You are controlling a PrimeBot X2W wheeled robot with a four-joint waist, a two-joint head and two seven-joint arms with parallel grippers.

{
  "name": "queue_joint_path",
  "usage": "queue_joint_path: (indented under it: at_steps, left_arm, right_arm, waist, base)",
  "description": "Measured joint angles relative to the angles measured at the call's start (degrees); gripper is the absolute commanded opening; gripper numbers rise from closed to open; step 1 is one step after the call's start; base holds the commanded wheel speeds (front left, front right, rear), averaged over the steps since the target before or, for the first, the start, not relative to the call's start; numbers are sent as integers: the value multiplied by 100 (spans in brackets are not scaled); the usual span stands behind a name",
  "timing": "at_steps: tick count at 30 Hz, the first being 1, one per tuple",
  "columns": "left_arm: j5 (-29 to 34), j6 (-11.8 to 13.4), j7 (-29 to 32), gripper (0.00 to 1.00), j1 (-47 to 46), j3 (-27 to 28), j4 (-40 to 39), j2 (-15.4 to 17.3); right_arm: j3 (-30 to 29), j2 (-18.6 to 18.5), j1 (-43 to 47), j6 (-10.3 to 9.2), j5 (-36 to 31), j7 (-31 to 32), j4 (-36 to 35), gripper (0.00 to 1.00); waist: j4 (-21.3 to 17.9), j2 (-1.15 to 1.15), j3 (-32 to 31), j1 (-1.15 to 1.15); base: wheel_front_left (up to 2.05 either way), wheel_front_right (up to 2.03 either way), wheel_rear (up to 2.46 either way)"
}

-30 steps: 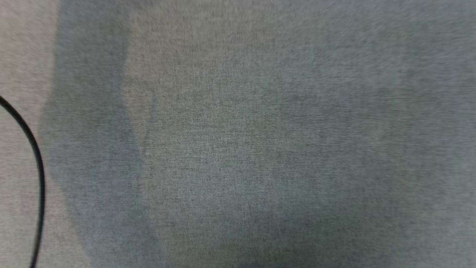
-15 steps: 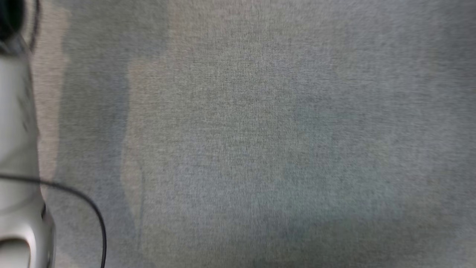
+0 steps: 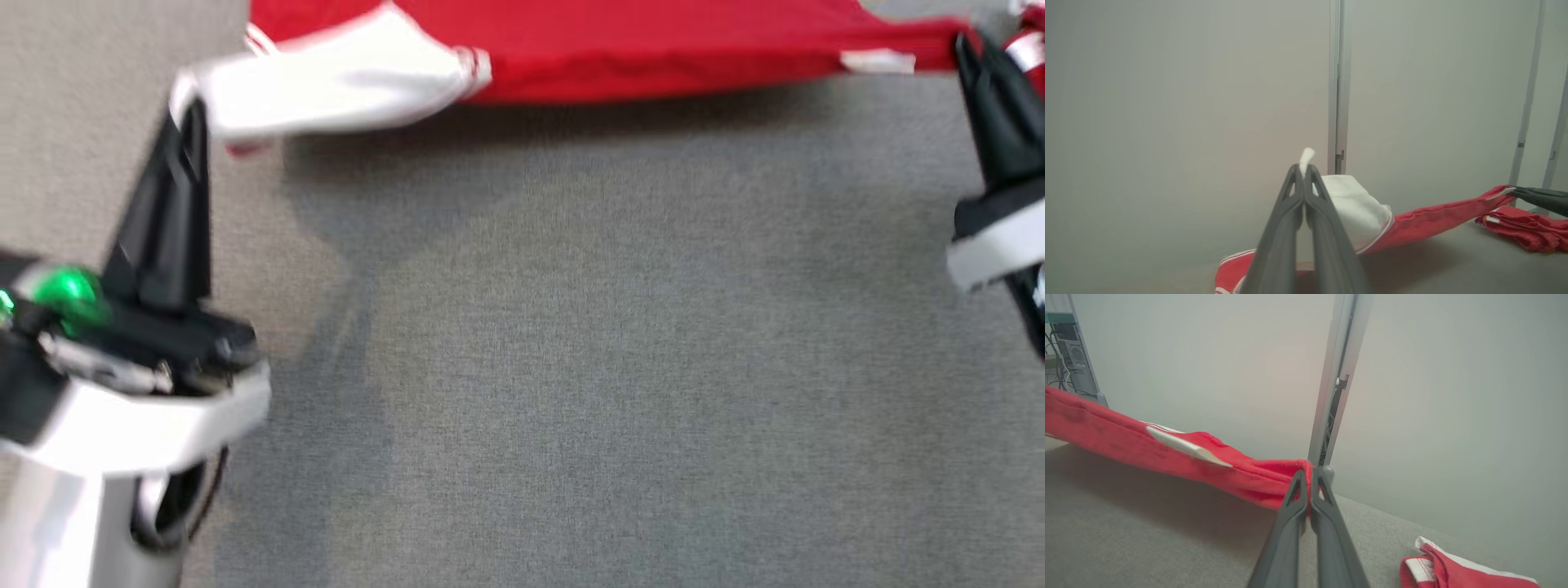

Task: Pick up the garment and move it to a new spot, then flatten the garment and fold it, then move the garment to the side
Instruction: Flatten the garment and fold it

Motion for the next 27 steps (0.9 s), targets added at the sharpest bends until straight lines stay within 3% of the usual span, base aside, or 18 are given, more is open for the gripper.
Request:
queue_joint_path:
  at_steps: [14, 27]
  left_arm:
    - [25, 3, -1, 0, 2455, -657, -537, 333]
    - [-32, 244, 237, 0, 3640, -656, -1246, 526]
  right_arm:
    - [-587, 79, 2494, 0, -357, 1, -568, 0]
    - [-1628, 322, 4457, 0, -611, 0, -1543, 0]
  waist:
    - [39, 0, -1142, -1]
    - [141, 0, -1351, -1]
  base:
    - [0, 0, 0]
    - [0, 0, 0]
